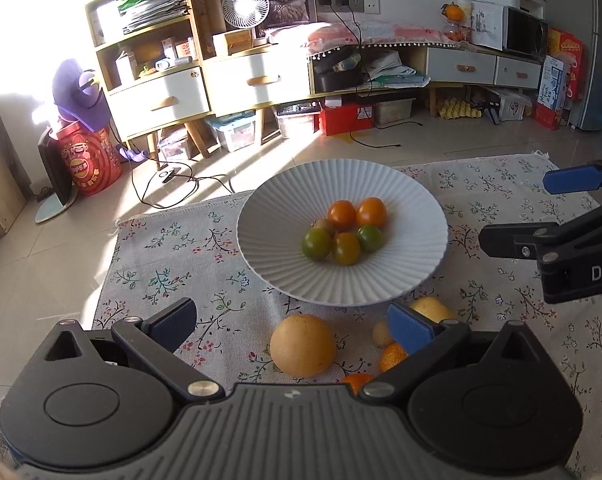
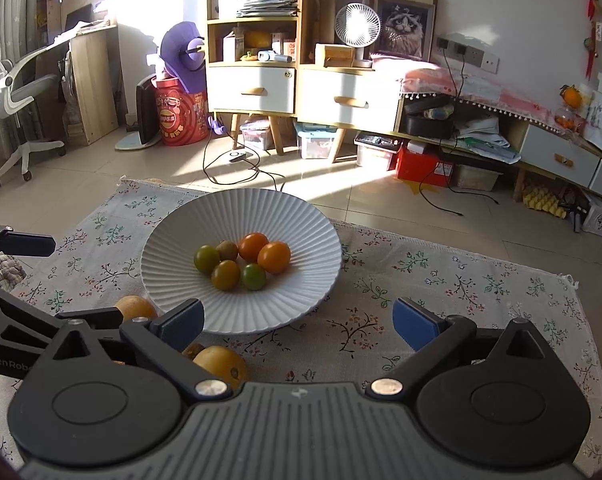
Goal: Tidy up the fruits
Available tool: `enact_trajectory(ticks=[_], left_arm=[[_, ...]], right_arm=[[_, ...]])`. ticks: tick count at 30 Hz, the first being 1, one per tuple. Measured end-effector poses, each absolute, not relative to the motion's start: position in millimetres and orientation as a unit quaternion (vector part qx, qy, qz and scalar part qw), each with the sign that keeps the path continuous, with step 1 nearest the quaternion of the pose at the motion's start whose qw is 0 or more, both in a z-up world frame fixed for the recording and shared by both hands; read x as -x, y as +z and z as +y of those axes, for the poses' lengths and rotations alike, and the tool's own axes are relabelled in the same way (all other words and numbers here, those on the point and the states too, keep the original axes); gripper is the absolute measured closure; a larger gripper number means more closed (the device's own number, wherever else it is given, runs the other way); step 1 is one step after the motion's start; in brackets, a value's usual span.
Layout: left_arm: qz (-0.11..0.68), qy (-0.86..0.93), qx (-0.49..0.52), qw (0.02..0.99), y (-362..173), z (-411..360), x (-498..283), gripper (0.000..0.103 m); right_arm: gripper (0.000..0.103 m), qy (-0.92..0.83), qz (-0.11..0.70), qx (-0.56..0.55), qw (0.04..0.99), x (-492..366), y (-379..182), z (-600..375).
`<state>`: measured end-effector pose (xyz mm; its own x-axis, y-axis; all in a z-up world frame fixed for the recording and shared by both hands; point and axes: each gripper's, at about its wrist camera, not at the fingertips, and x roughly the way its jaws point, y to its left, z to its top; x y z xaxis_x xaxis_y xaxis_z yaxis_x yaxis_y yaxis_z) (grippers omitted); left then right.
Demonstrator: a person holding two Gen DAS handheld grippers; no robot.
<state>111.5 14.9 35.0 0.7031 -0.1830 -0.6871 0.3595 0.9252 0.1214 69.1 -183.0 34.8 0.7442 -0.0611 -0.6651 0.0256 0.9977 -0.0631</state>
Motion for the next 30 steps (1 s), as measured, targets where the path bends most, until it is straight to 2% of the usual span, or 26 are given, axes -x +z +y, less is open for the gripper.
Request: enact_trajectory(ticks=[30], left_arm=[[0.411, -0.152, -0.128, 0.890, 4, 38, -81, 0.018]], right_arm=[[0.001, -0.011, 0.402, -0.013, 0.916, -32, 2, -168]])
